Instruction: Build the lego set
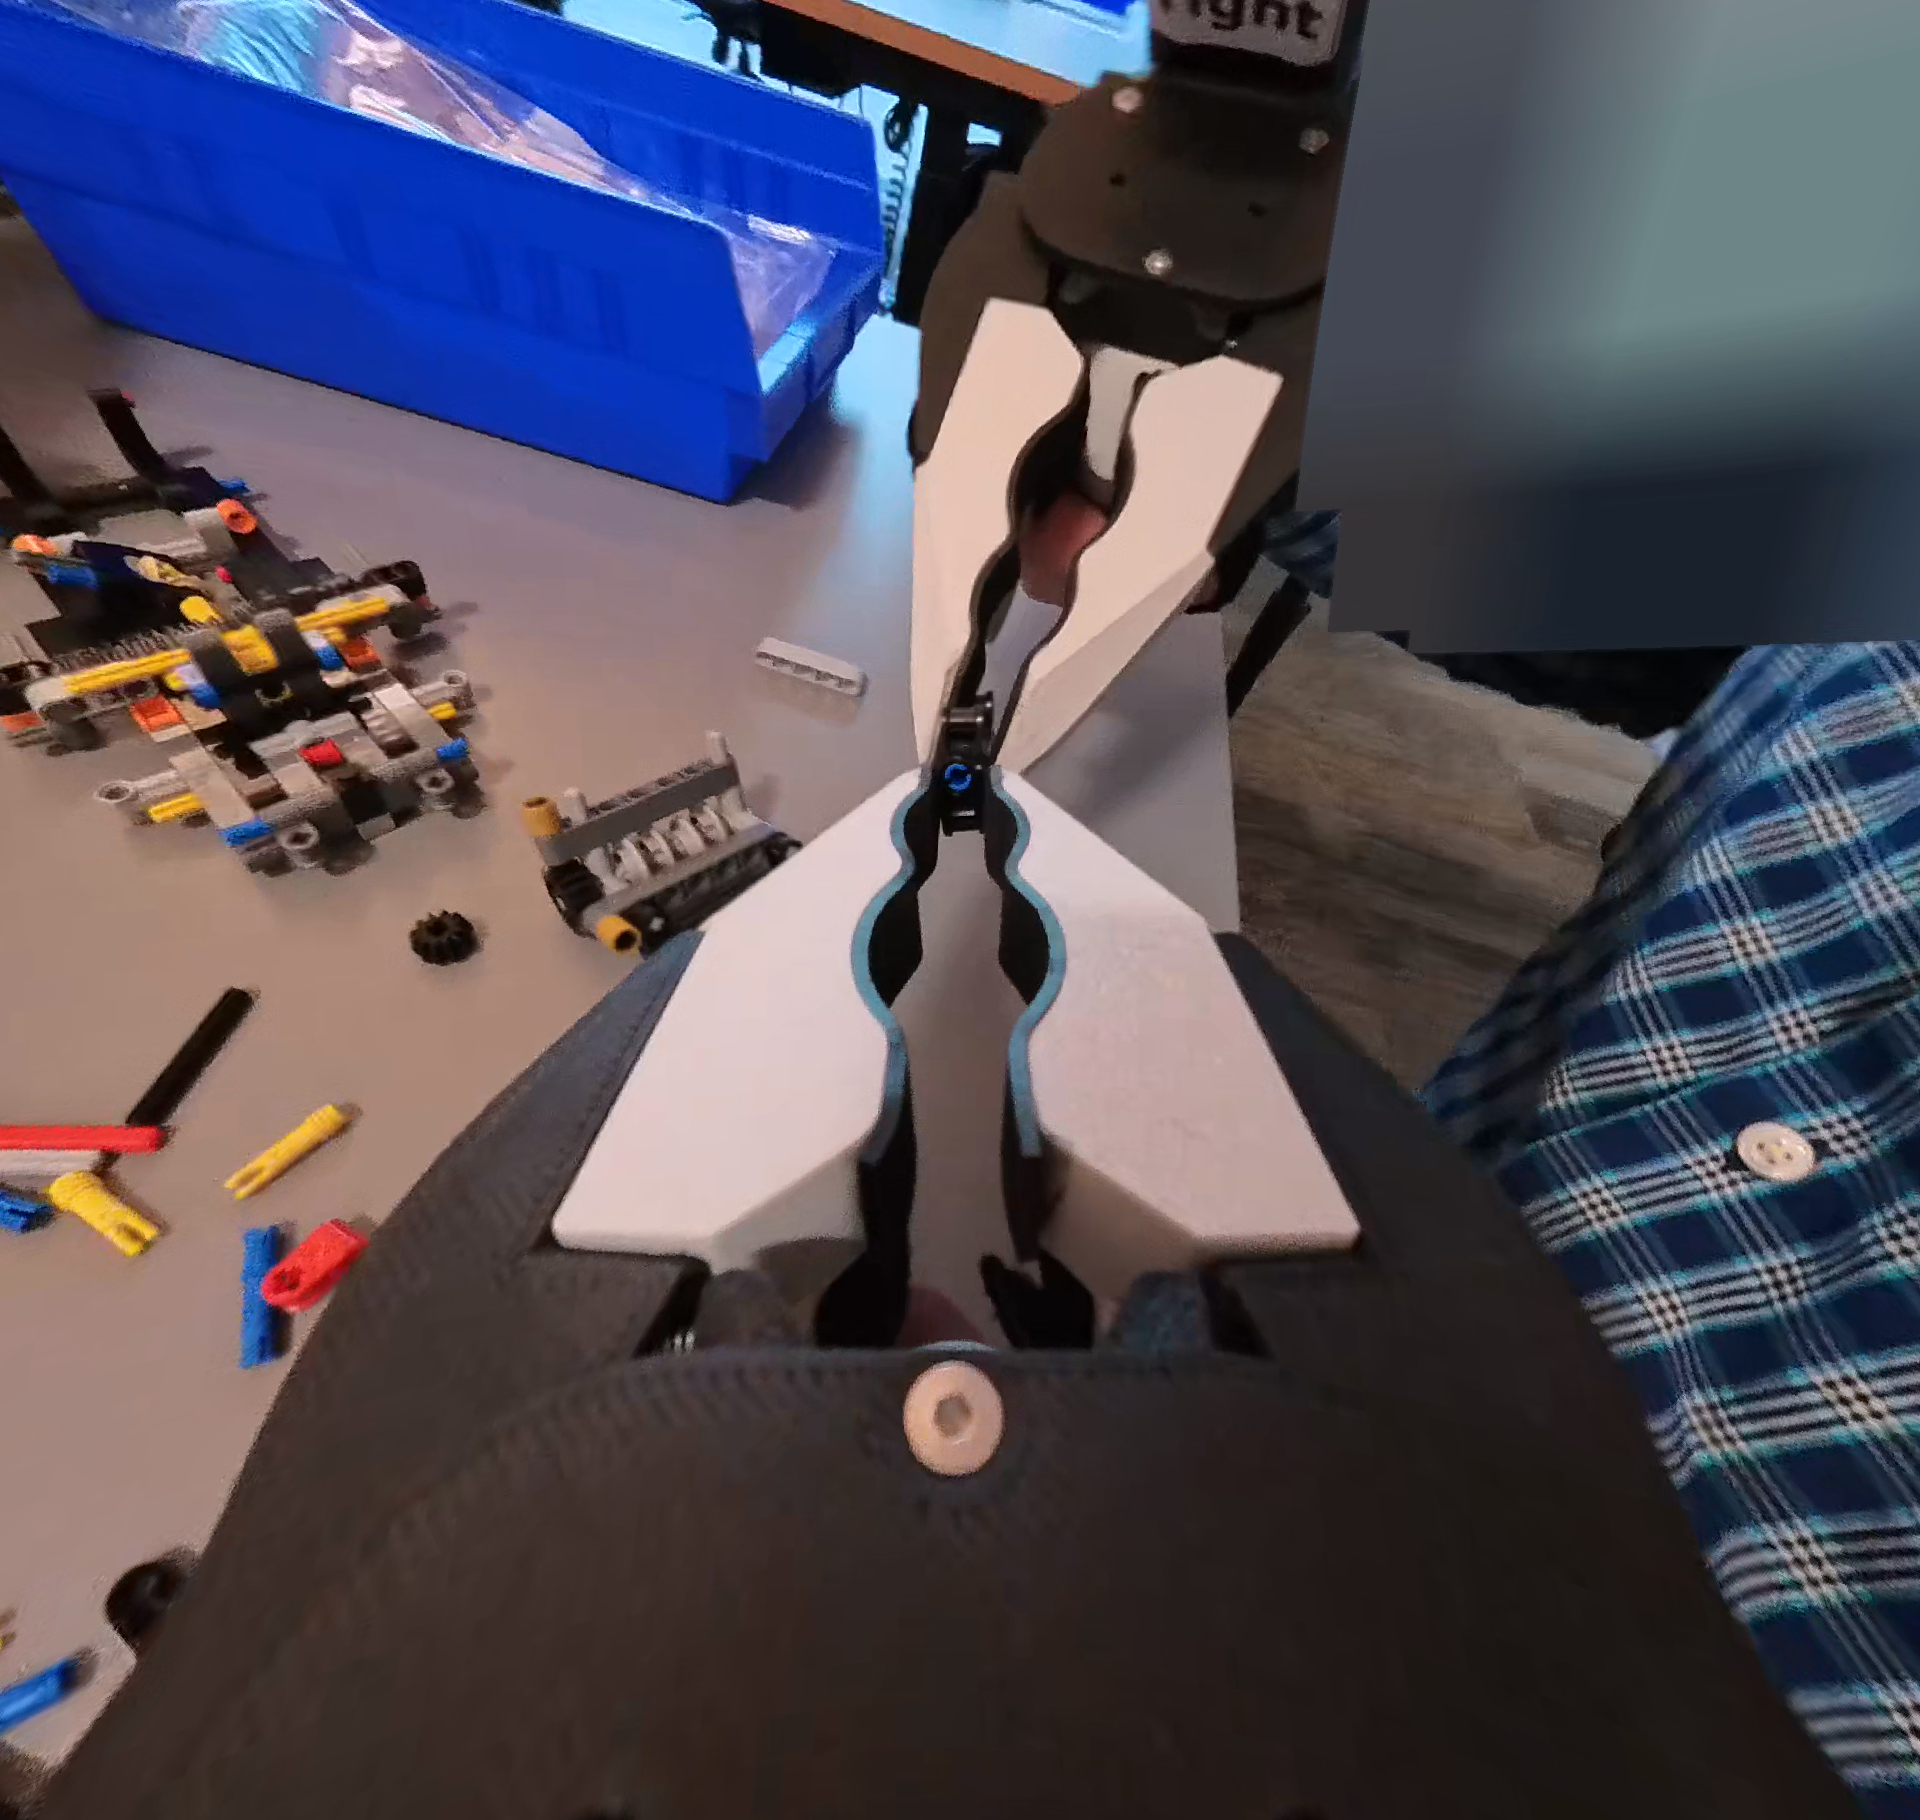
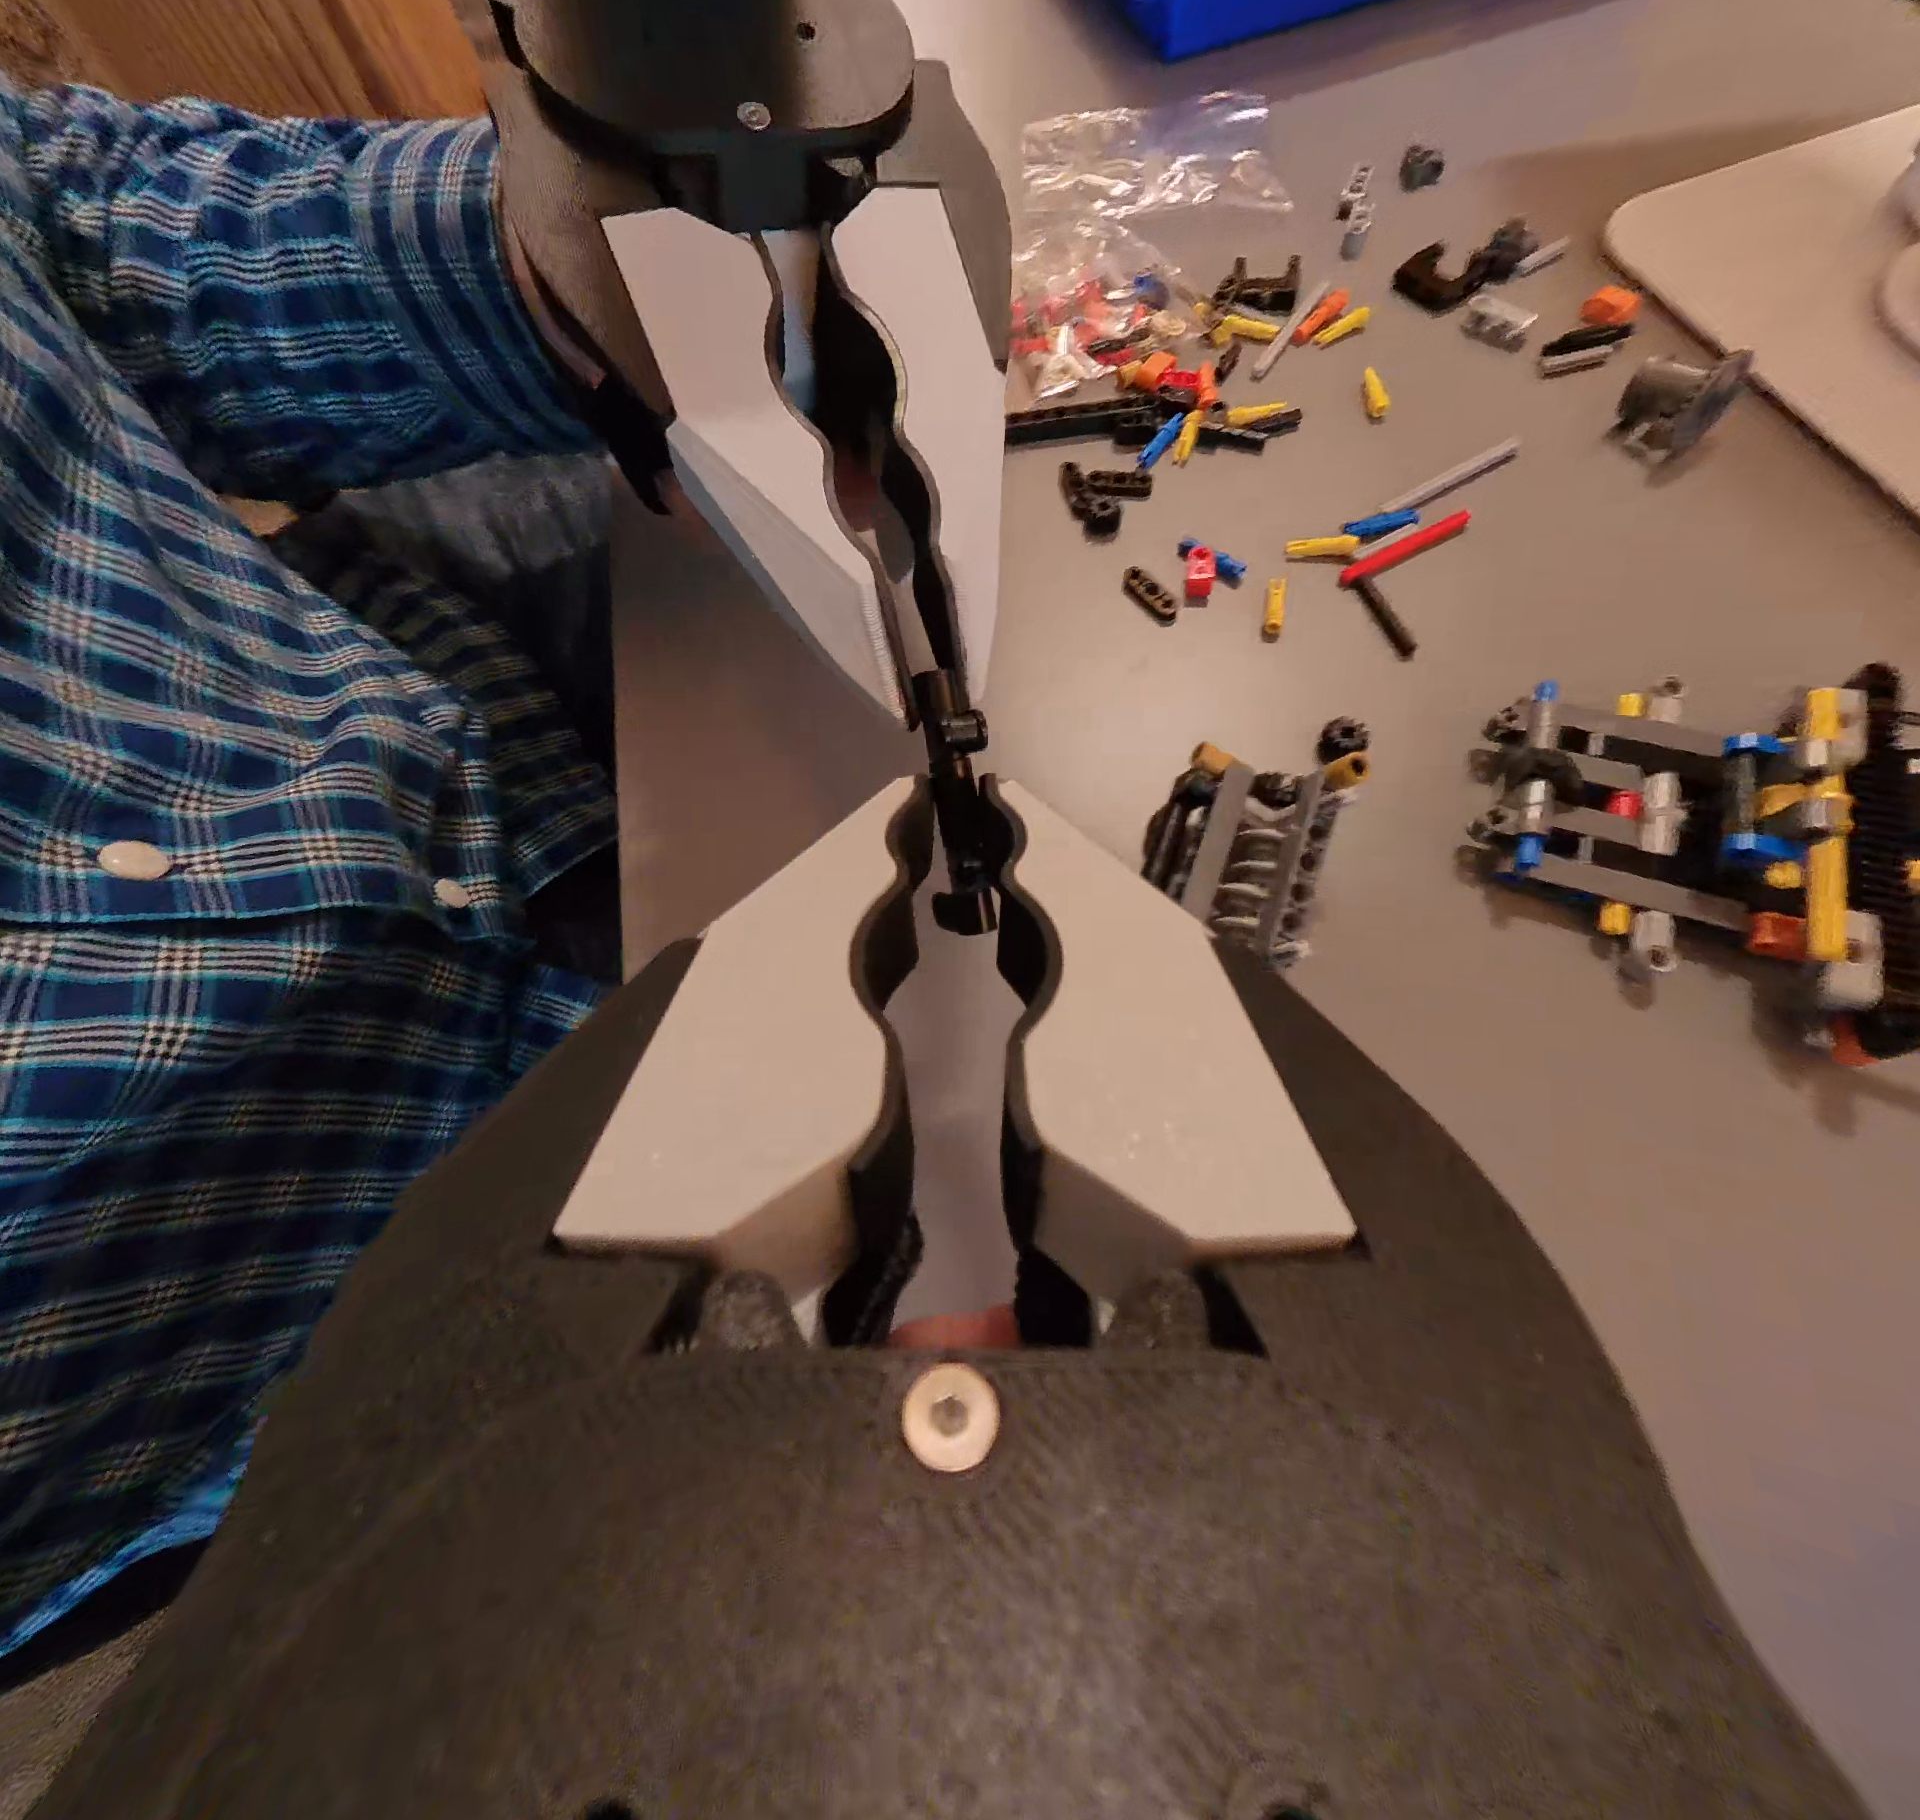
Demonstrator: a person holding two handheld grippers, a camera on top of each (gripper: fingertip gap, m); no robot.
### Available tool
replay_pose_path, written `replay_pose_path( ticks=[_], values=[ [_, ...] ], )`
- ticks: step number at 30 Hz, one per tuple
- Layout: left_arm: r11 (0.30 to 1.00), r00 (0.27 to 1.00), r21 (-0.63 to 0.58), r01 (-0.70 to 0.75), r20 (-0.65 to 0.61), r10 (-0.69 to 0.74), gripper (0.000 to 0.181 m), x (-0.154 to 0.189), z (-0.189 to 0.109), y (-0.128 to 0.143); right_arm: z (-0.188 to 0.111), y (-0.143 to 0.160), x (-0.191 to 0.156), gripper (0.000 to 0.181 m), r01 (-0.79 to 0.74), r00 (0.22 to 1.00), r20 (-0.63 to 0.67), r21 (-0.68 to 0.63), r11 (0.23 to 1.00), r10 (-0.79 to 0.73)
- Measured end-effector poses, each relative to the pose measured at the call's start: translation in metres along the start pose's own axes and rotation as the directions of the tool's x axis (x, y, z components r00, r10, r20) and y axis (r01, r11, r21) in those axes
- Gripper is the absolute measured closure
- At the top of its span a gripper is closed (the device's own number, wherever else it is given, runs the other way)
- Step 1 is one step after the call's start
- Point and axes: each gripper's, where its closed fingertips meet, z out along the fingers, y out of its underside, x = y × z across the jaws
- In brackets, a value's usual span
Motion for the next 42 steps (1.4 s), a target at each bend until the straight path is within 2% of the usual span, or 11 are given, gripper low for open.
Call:
replay_pose_path(
  ticks=[5,7,10,15,18,22,27,34,37,42],
  values=[
    [0.996,0.997,0.047,0.081,-0.004,-0.081,0.176,-0.021,0.004,-0.014,-0.005,-0.009,0.023,0.177,0.076,0.992,-0.094,-0.037,0.996,-0.079],
    [0.992,0.995,0.088,0.091,0.024,-0.093,0.174,-0.034,0.003,-0.025,-0.009,-0.018,0.035,0.177,0.034,0.995,-0.094,-0.009,0.999,-0.034],
    [0.987,0.992,0.127,0.098,0.07,-0.107,0.16,-0.053,-0.004,-0.038,-0.013,-0.024,0.053,0.177,-0.067,0.996,-0.058,0.018,0.998,0.068],
    [0.987,0.988,0.136,0.088,0.113,-0.104,0.163,-0.069,-0.011,-0.043,-0.012,-0.025,0.064,0.177,-0.144,0.989,-0.007,0.027,0.989,0.144],
    [0.993,0.983,0.09,0.079,0.156,-0.092,0.164,-0.077,-0.008,-0.036,-0.01,-0.025,0.069,0.177,-0.156,0.988,-0.006,0.019,0.988,0.156],
    [1.0,0.971,-0.007,0.021,0.24,-0.018,0.154,-0.081,-0.003,-0.018,-0.009,-0.018,0.081,0.177,-0.271,0.962,0.02,0.008,0.963,0.271],
    [0.993,0.948,-0.118,-0.007,0.314,0.044,0.129,-0.072,0.009,0.007,-0.003,-0.004,0.084,0.177,-0.388,0.918,0.076,-0.027,0.921,0.389],
    [0.959,0.877,-0.284,-0.001,0.46,0.137,0.091,-0.07,0.031,0.039,0.001,0.004,0.086,0.177,-0.441,0.893,0.097,-0.013,0.897,0.44],
    [0.949,0.85,-0.315,0.021,0.505,0.15,0.089,-0.075,0.035,0.048,0.003,0.008,0.087,0.177,-0.457,0.886,0.094,-0.001,0.89,0.455],
    [0.928,0.824,-0.37,0.032,0.536,0.185,0.104,-0.082,0.039,0.055,0.003,0.013,0.089,0.177,-0.484,0.871,0.101,0.014,0.875,0.48]
  ],
)
